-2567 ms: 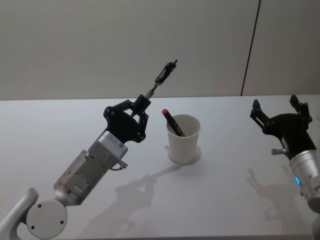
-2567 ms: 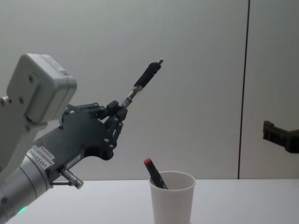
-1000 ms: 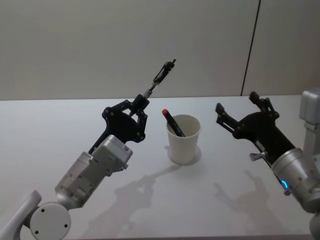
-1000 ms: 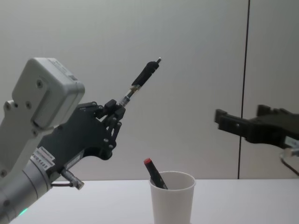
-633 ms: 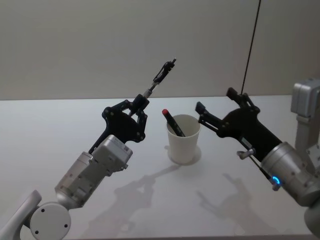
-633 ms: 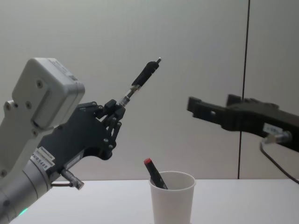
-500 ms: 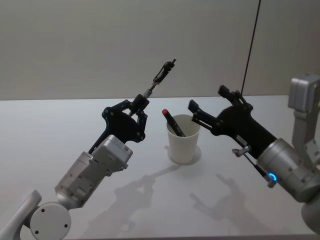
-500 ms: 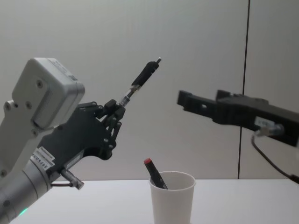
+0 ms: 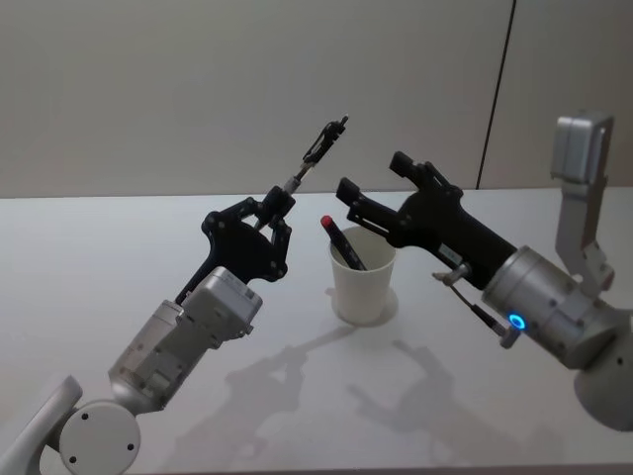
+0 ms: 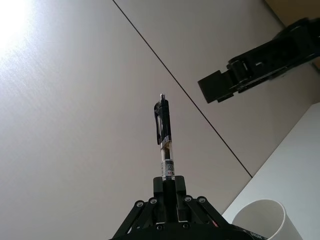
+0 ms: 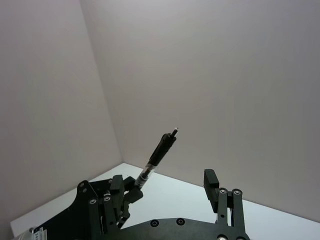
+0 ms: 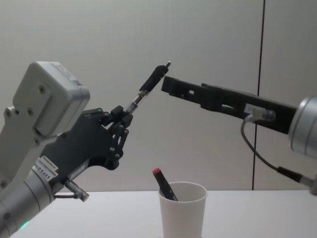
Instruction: Place the pen into the pen holder.
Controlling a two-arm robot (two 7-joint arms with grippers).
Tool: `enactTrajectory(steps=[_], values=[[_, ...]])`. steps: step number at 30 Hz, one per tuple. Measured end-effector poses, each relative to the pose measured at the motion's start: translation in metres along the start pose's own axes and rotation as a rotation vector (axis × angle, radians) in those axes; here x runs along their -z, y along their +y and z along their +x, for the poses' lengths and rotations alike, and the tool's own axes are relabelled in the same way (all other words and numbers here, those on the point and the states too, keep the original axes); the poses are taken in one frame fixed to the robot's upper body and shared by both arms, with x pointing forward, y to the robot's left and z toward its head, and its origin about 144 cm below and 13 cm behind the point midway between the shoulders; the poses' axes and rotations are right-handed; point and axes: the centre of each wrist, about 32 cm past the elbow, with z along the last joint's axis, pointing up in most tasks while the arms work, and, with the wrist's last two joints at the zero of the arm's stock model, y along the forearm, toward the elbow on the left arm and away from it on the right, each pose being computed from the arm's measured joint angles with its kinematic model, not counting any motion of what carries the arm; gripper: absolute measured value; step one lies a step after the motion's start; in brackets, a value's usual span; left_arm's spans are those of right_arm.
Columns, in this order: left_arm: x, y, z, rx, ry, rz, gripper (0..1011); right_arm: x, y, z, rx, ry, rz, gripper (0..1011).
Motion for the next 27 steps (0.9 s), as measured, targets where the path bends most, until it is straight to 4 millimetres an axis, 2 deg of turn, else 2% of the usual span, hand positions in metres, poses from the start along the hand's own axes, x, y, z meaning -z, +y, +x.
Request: enactTrajectory(steps=[27], values=[[0.0, 0.0, 0.0, 0.0, 0.0, 0.0, 138, -0.002, 0.035, 0.017, -0.068, 0.225, -0.026, 1002]])
